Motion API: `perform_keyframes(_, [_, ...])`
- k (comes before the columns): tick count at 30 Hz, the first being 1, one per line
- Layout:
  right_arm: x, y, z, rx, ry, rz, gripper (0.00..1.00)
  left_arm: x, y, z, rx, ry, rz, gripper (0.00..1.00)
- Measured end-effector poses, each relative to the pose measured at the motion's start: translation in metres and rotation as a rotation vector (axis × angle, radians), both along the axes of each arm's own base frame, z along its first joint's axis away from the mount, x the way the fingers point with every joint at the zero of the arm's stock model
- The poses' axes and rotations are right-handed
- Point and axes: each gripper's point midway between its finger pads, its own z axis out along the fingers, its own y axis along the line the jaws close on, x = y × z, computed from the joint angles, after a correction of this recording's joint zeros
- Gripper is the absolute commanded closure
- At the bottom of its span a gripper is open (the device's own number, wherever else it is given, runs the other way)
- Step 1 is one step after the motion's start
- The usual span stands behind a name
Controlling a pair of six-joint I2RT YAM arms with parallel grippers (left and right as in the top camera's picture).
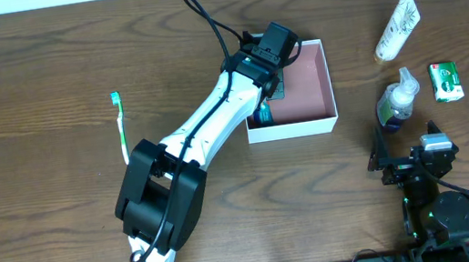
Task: Pack container
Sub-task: 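Lower the razor into the box and release it, then move the left gripper to the green toothbrush and grasp its handle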
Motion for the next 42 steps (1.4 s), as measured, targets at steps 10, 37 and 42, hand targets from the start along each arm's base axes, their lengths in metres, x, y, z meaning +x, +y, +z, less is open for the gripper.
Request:
perform_keyframes(10, [0.0,0.0,0.0,0.0,0.0,0.0,0.01,0.0,-0.004,0.015,-0.006,-0.003,-0.035,0.78])
perform_keyframes(37, [0.0,0.0,0.0,0.0,0.0,0.0,0.01,-0.015,0.274,0.067,0.059,0.144,0.397,0.64])
perform_keyframes(42, [0.0,0.0,0.0,0.0,0.0,0.0,0.01,-0.021,0.297,0.034,-0.009,0.183,0.417,0.63])
